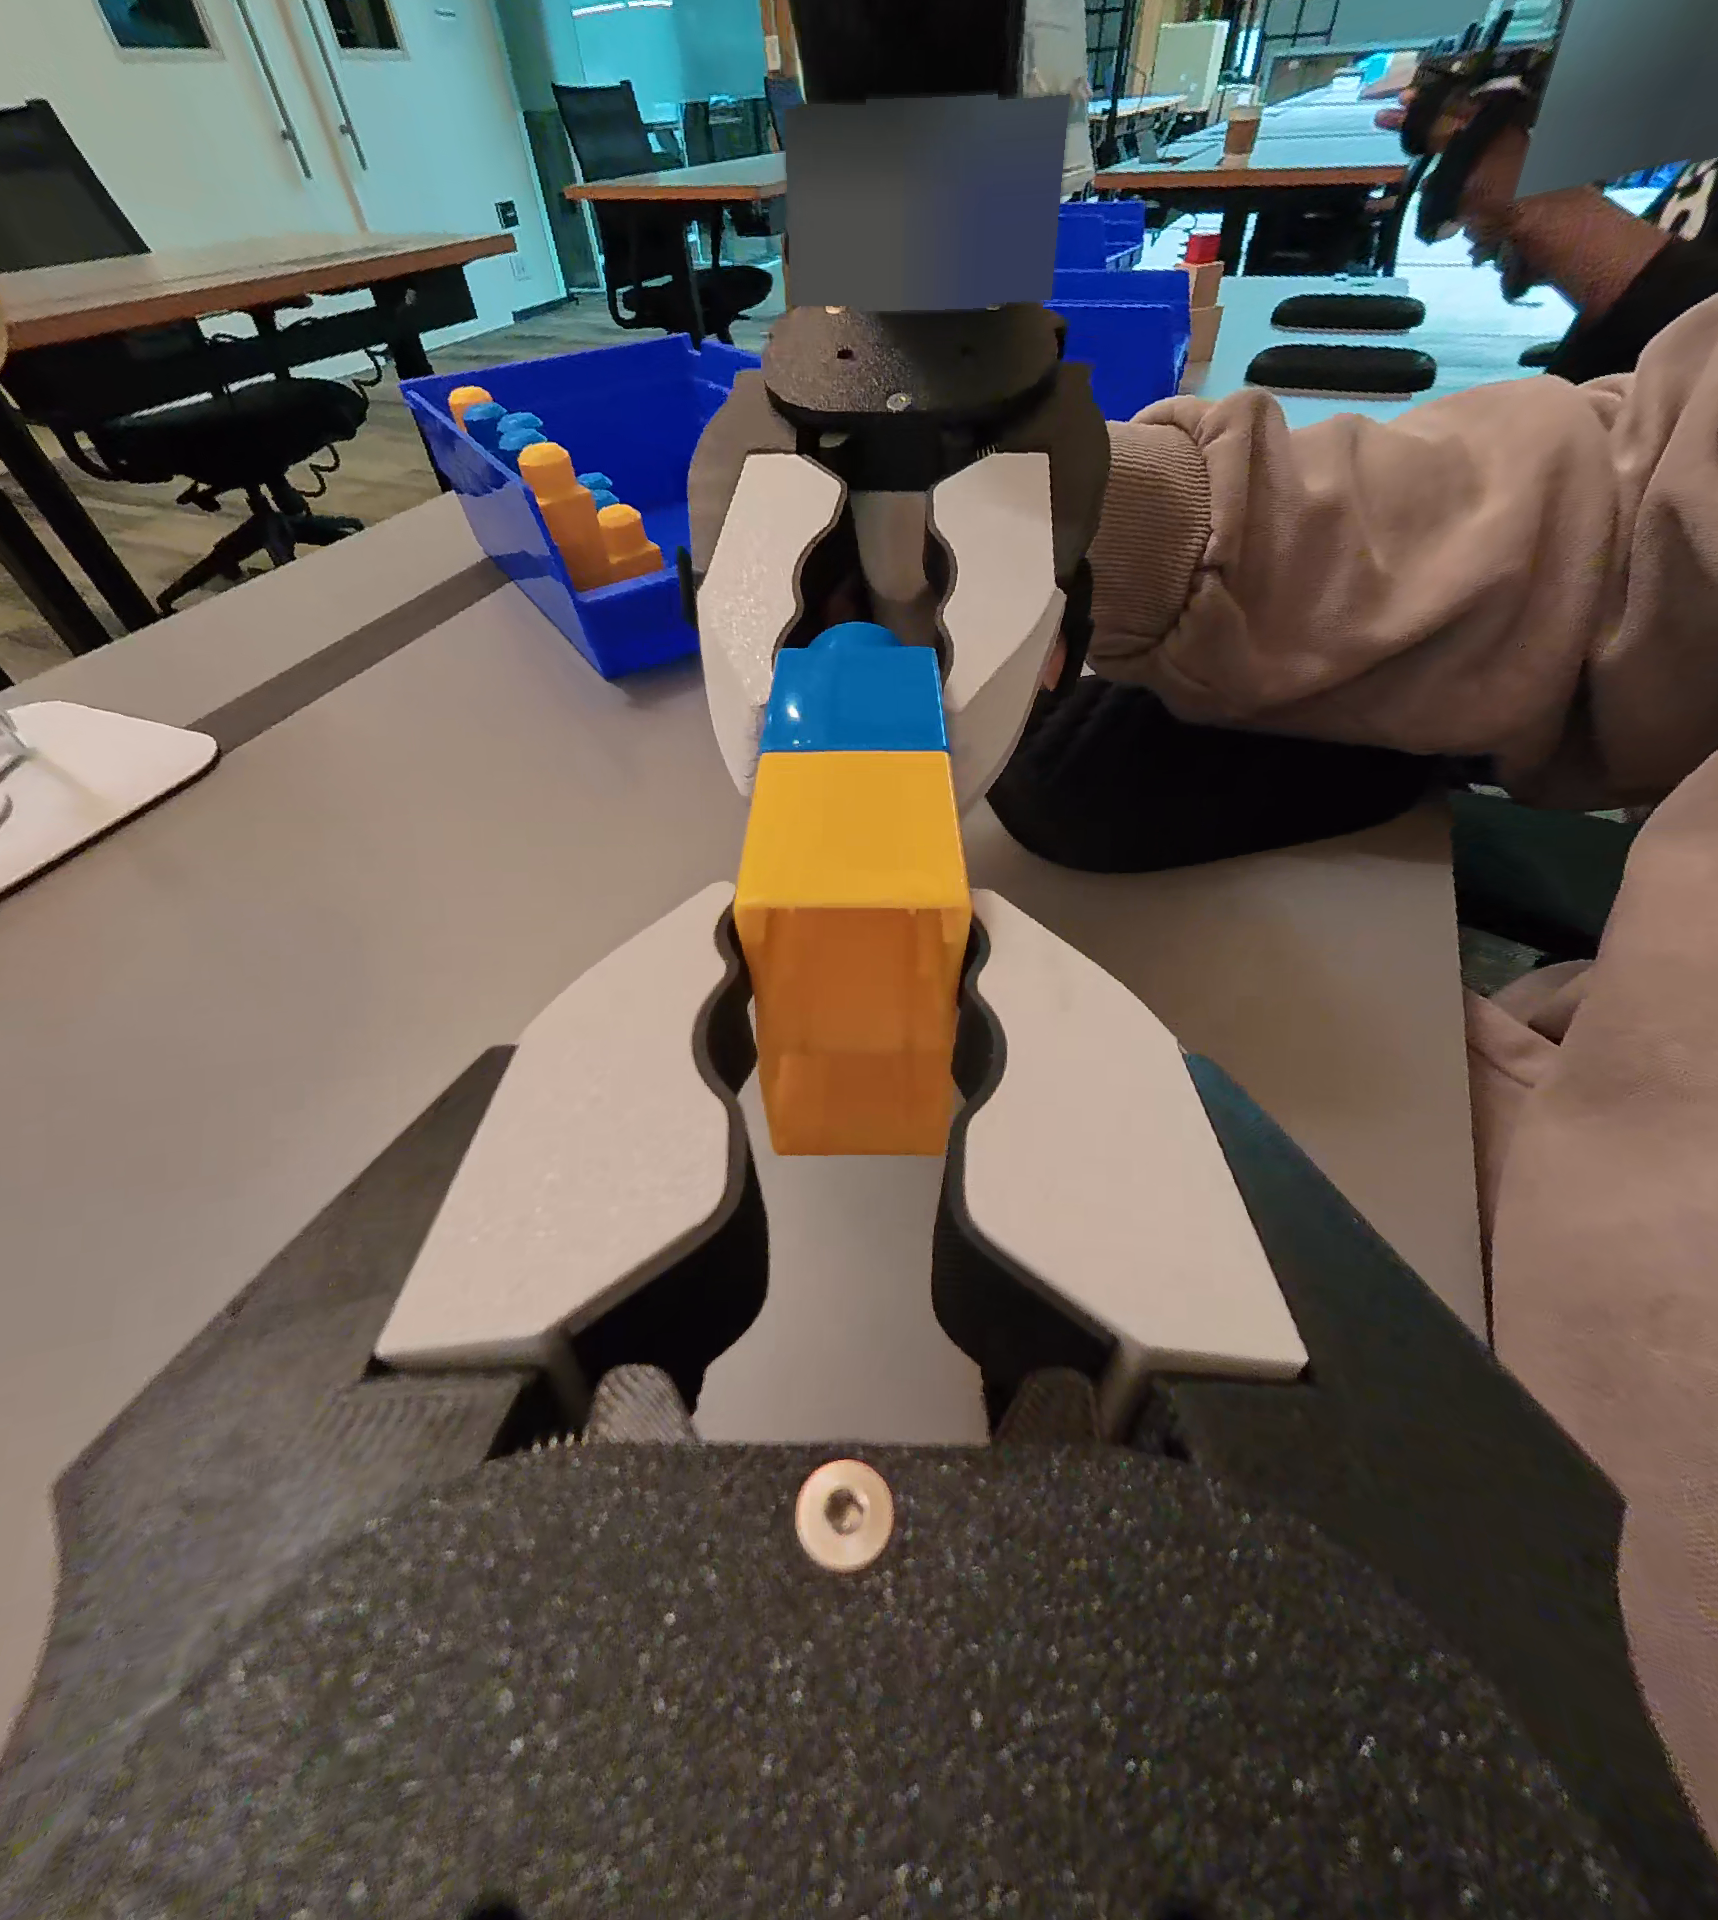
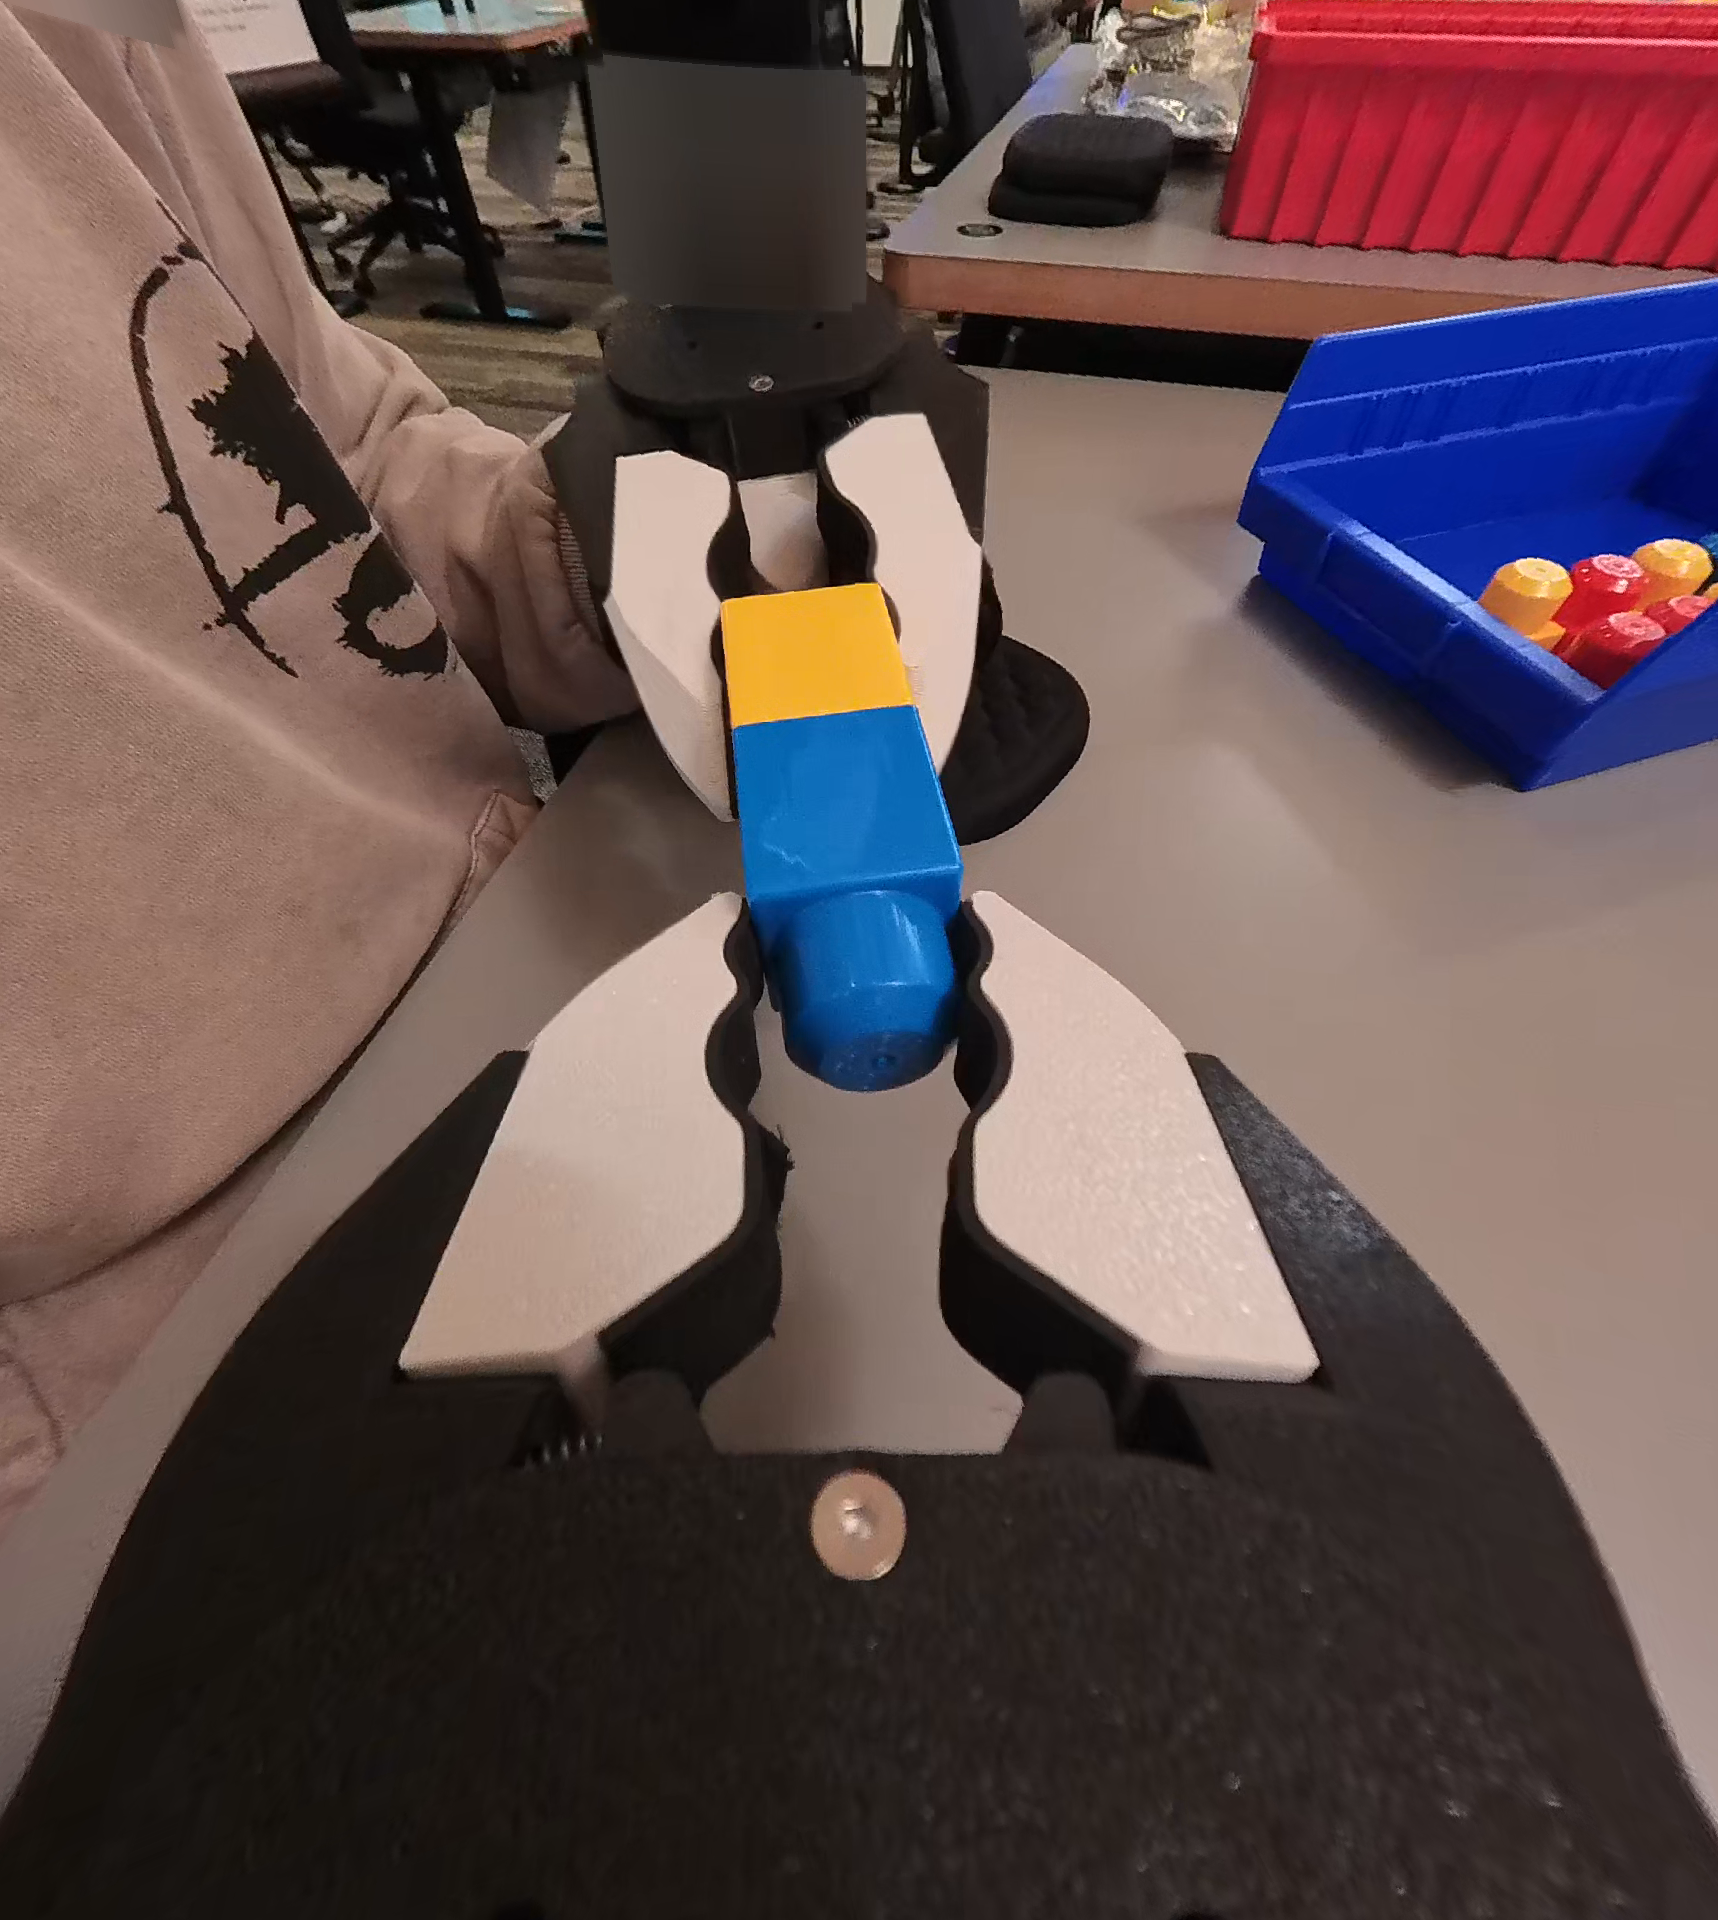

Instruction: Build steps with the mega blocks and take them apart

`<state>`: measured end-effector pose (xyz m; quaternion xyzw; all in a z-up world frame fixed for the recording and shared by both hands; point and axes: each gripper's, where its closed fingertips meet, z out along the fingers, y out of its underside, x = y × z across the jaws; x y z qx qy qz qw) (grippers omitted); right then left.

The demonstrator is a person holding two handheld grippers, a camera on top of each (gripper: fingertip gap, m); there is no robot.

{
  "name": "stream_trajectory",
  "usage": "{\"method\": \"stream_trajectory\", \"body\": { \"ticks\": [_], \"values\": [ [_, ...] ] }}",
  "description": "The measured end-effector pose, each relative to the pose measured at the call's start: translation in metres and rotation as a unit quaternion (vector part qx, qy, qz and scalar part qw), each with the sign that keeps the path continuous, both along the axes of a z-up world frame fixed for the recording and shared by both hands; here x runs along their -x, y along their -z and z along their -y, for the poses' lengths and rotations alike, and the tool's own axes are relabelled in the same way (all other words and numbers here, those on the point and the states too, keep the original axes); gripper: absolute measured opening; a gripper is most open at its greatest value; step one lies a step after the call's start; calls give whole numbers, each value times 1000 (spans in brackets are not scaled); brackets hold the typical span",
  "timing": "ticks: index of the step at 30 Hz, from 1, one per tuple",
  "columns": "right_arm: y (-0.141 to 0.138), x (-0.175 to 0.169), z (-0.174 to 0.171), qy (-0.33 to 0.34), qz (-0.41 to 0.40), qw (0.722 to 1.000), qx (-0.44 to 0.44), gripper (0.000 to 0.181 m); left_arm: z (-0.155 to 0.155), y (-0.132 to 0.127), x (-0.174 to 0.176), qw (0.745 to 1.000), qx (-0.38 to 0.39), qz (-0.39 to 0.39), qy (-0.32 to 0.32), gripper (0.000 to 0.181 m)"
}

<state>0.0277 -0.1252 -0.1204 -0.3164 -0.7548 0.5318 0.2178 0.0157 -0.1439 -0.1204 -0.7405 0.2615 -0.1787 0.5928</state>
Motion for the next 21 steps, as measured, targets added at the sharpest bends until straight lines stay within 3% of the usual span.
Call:
{"method": "stream_trajectory", "body": {
  "ticks": [15, 21],
  "values": [
    [-1, 0, 1, 15, -7, 1000, -8, 35, 1, -1, -1, 1000, 7, 28, 7, 36],
    [-21, -1, -13, 52, -17, 998, 10, 43, -8, -14, 4, 997, -24, 67, 1, 36]
  ]
}}
